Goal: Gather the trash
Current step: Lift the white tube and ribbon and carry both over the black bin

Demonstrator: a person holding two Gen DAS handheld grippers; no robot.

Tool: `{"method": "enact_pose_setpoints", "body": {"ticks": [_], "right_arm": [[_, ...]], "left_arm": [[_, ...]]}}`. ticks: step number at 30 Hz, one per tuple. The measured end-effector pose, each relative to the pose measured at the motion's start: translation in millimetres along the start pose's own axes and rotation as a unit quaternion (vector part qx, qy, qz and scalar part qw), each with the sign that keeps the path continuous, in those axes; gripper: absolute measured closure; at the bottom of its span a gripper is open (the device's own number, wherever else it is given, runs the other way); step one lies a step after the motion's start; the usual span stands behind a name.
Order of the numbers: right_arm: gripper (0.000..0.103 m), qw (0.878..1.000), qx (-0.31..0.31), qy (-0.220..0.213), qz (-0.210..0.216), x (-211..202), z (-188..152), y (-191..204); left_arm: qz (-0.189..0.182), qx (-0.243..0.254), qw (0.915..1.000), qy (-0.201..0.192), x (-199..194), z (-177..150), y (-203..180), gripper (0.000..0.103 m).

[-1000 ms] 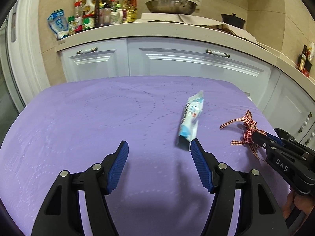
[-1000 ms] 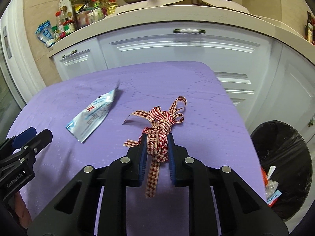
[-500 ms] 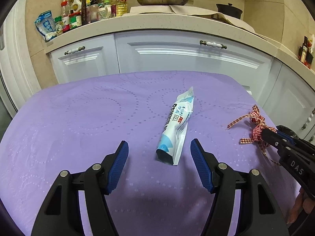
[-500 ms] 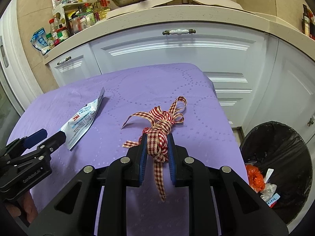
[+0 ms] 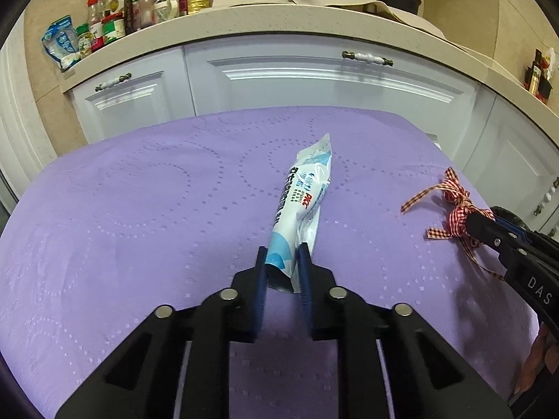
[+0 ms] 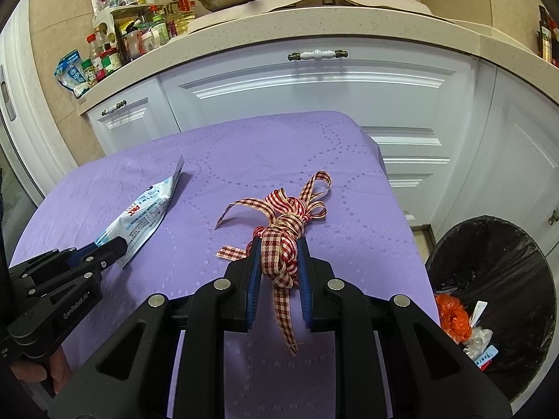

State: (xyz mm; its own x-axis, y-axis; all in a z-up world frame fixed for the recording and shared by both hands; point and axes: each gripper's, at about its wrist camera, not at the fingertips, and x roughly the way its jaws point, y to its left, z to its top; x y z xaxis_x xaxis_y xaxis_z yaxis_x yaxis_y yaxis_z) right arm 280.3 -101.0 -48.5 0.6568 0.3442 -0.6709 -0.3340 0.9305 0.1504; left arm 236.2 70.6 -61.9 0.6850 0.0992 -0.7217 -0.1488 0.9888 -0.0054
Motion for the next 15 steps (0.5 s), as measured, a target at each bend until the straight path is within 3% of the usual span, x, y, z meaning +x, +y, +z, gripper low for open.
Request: {"method": "enact_pose_setpoints", "body": {"ticks": [5, 15], "right_arm": [[0.084, 1.000, -0.001, 0.001, -0.002, 0.0, -0.5, 0.7], [0.084, 1.000, -0.010, -0.004, -0.010, -9.0, -5.9, 8.8]], "left_arm": [[-0.004, 0.001, 1.0000, -0.005, -3.8, -1.3, 0.9, 0.098], [0.005, -0.009, 0.9998, -0.019, -20.7, -6.9, 15.2, 0.100]]}}
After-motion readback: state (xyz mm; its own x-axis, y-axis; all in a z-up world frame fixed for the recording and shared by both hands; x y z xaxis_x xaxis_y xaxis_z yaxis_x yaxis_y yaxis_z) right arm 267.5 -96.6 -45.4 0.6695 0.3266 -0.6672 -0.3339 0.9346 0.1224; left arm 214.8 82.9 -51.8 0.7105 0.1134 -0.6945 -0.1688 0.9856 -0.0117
